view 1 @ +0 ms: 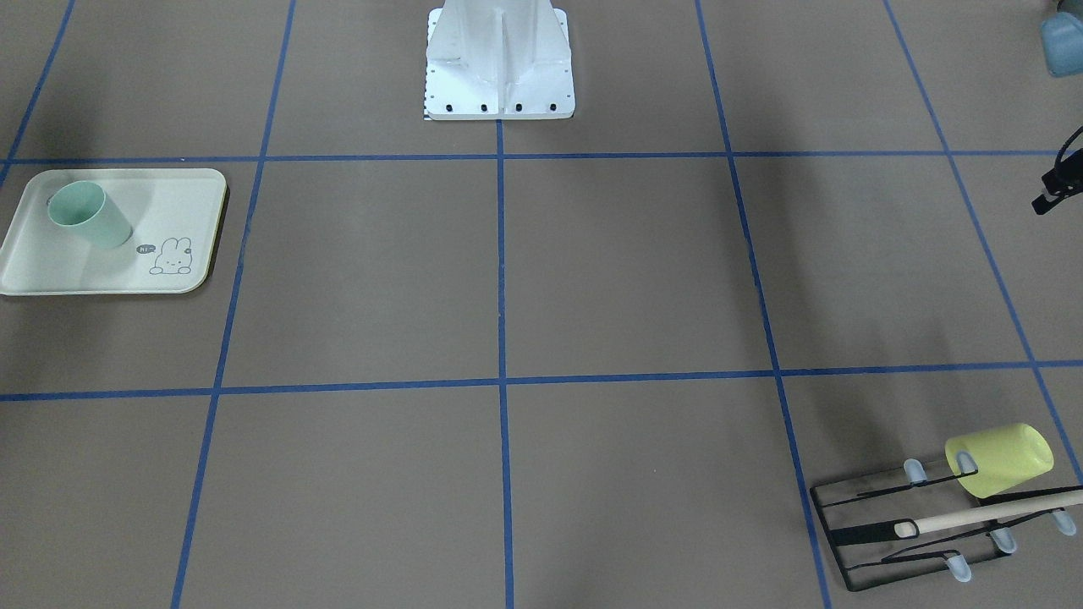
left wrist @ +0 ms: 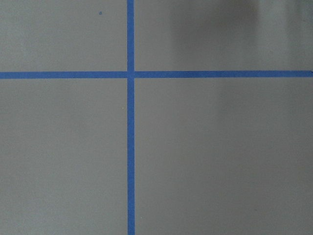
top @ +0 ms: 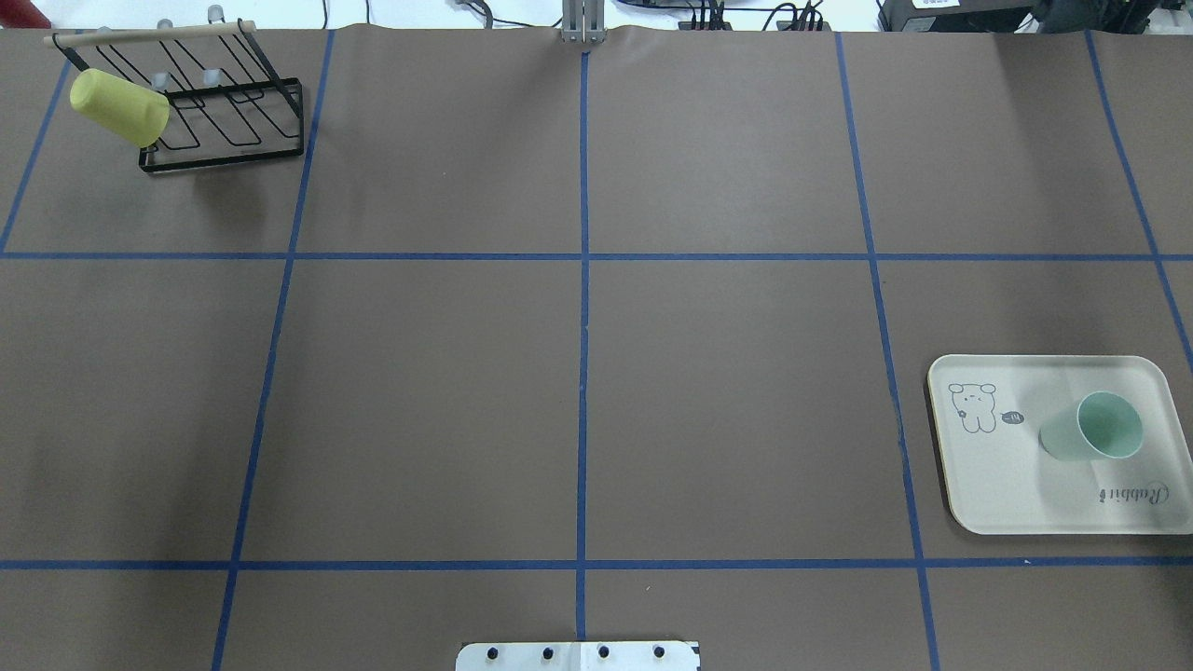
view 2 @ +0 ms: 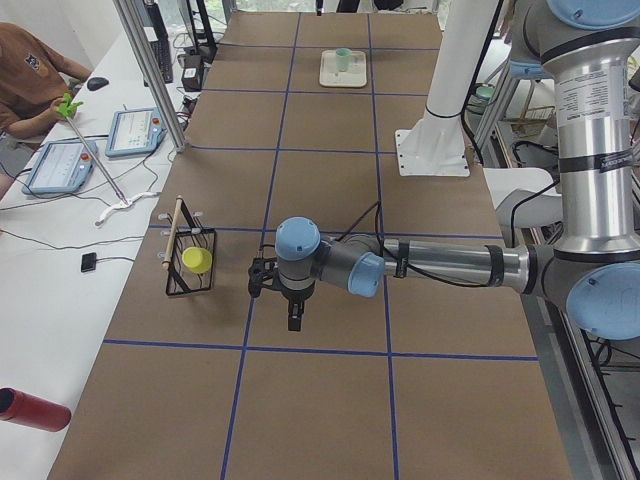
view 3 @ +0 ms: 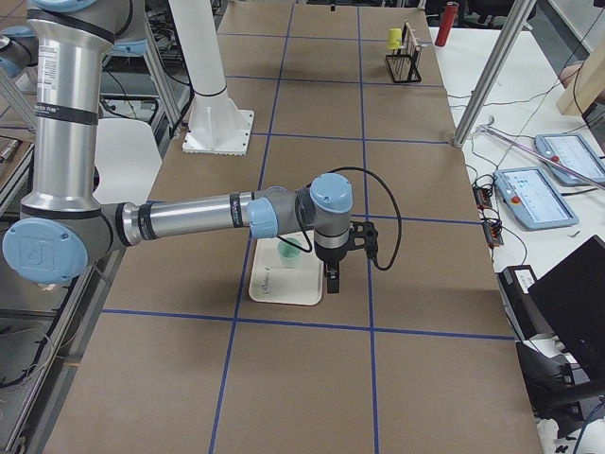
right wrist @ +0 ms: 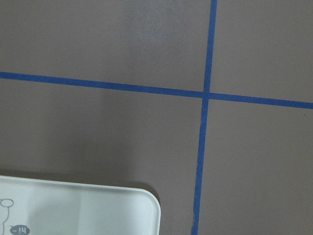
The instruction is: Left arm grabs green cup and hands to right arm on tray
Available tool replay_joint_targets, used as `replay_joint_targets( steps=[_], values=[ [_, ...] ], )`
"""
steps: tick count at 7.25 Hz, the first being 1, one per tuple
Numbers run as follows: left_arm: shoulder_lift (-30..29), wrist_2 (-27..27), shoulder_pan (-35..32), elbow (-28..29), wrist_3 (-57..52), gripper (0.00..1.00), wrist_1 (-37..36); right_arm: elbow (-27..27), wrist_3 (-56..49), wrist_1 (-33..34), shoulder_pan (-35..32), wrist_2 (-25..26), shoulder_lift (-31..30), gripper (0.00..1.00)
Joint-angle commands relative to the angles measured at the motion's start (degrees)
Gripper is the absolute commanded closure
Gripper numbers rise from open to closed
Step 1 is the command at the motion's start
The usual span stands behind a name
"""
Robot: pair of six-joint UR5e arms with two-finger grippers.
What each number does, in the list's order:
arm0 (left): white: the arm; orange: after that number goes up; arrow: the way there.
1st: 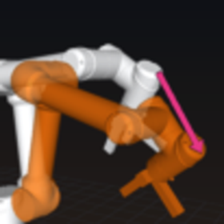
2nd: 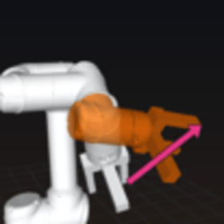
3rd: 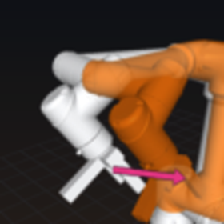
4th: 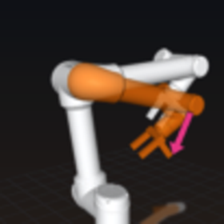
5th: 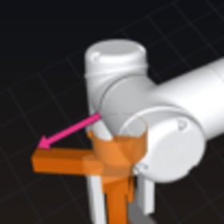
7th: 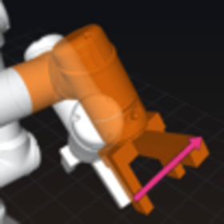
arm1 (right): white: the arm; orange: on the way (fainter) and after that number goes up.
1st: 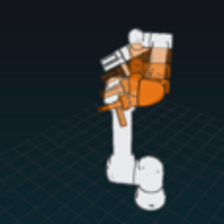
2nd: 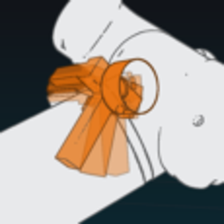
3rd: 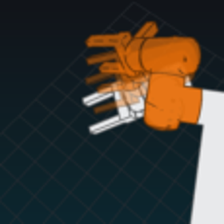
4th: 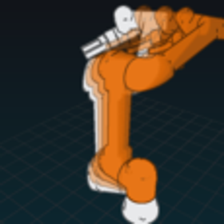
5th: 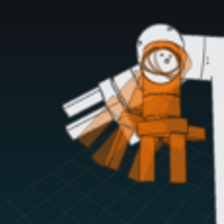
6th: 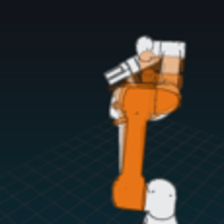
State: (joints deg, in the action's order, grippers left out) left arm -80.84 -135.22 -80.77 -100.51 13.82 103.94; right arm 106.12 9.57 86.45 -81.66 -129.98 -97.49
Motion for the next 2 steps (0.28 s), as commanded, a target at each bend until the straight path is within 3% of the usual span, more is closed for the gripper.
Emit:
replay_joint_targets(
  steps=[1,2],
  values=[
    [-1.2,0.0,-1.5,-0.4,-7.2,0.0,-6.3,-0.6,-1.0,0.0,0.3,0.0,-0.2,0.0],
    [-2.1,0.0,-2.2,-0.4,-7.4,0.0,-7.6,-0.6,-1.3,0.0,0.2,-0.2,-0.2,0.0]
  ],
)
